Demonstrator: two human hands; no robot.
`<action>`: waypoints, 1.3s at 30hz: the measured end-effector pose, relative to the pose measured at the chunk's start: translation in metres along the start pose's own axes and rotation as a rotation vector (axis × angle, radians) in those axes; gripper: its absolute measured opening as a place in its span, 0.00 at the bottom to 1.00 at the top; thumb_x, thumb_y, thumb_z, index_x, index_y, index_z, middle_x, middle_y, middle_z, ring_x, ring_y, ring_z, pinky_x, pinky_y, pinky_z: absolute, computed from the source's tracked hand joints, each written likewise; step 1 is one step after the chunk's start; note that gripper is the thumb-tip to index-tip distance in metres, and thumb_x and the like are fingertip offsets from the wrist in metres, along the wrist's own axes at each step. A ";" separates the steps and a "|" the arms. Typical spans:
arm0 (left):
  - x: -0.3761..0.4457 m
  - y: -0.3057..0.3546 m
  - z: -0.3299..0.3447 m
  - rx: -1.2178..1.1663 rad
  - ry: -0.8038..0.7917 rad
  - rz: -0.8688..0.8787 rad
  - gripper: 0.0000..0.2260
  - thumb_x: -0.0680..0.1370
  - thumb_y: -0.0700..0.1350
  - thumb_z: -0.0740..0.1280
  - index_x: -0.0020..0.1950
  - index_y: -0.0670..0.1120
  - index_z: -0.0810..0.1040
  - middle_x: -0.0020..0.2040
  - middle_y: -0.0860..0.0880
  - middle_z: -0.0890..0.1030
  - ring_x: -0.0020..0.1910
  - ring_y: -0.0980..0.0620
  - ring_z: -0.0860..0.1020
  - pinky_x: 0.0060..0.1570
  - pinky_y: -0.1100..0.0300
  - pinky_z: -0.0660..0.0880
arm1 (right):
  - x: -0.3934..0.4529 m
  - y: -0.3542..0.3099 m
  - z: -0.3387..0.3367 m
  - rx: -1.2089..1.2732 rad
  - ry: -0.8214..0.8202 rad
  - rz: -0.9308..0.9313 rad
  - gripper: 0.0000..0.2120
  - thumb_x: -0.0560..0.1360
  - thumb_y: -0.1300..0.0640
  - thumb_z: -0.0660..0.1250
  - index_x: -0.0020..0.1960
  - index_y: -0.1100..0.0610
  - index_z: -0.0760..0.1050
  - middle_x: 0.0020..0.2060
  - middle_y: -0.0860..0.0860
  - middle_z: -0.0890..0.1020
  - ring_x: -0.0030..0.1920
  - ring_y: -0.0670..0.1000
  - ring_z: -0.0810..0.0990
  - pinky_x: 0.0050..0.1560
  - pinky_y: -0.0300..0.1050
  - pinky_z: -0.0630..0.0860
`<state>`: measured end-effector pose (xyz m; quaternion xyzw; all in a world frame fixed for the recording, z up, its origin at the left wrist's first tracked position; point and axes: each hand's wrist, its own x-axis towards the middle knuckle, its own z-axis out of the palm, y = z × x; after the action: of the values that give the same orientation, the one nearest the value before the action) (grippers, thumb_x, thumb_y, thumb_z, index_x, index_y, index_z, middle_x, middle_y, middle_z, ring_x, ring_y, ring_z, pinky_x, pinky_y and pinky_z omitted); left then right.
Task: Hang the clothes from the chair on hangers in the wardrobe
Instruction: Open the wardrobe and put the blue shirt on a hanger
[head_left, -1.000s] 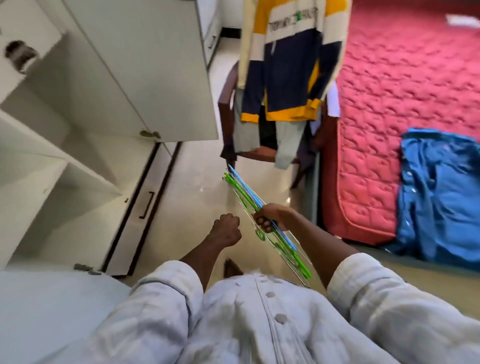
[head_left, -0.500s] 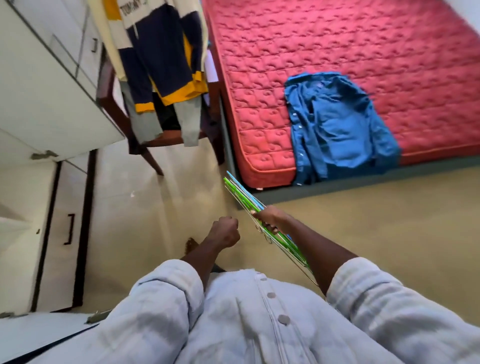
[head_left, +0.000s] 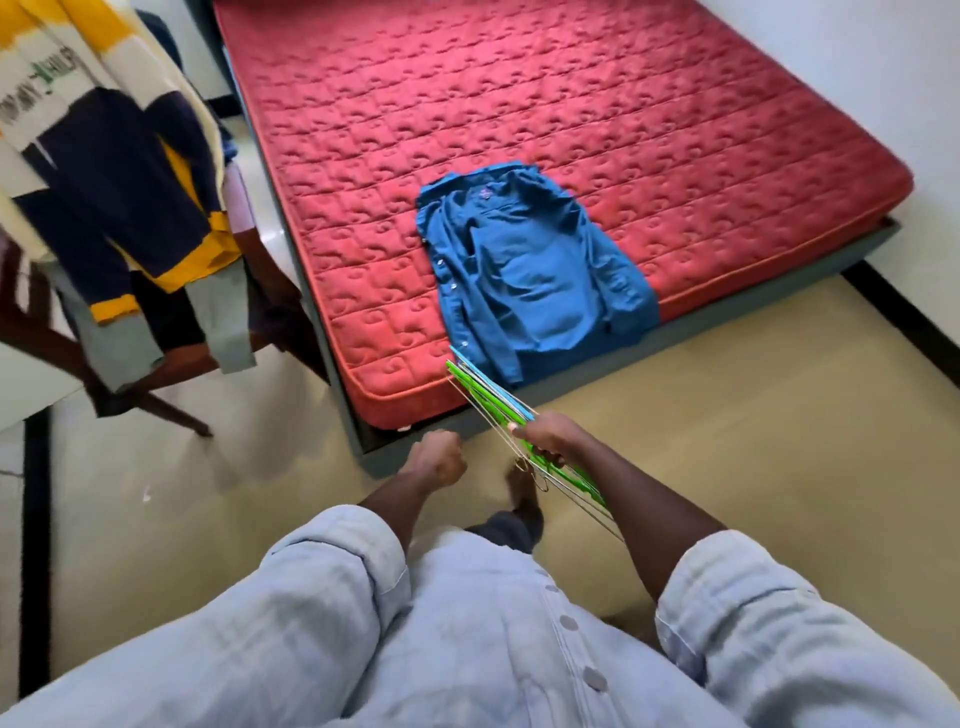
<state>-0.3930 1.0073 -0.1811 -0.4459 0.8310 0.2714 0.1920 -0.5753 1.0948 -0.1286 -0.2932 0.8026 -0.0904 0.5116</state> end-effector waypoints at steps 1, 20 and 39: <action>0.015 0.011 -0.002 -0.006 -0.004 -0.006 0.12 0.73 0.44 0.61 0.51 0.43 0.80 0.56 0.42 0.81 0.56 0.40 0.79 0.52 0.52 0.76 | 0.009 0.003 -0.017 0.005 0.005 0.002 0.19 0.78 0.41 0.64 0.46 0.58 0.74 0.35 0.51 0.75 0.33 0.48 0.70 0.33 0.42 0.68; 0.325 0.245 -0.129 0.037 -0.107 0.055 0.04 0.71 0.41 0.60 0.38 0.42 0.71 0.46 0.38 0.80 0.48 0.38 0.78 0.41 0.55 0.71 | 0.216 0.033 -0.396 0.143 0.112 -0.025 0.24 0.77 0.35 0.60 0.33 0.53 0.64 0.25 0.50 0.67 0.21 0.48 0.62 0.24 0.36 0.55; 0.651 0.505 -0.238 -0.159 0.021 -0.084 0.12 0.74 0.43 0.62 0.54 0.41 0.77 0.56 0.38 0.79 0.57 0.37 0.77 0.54 0.46 0.76 | 0.522 0.030 -0.757 -0.610 0.270 -0.418 0.16 0.76 0.52 0.57 0.61 0.53 0.73 0.55 0.60 0.81 0.54 0.63 0.80 0.51 0.55 0.76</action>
<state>-1.1822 0.6739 -0.2196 -0.4971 0.7893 0.3237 0.1583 -1.4076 0.7078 -0.1943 -0.5743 0.7758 0.0124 0.2612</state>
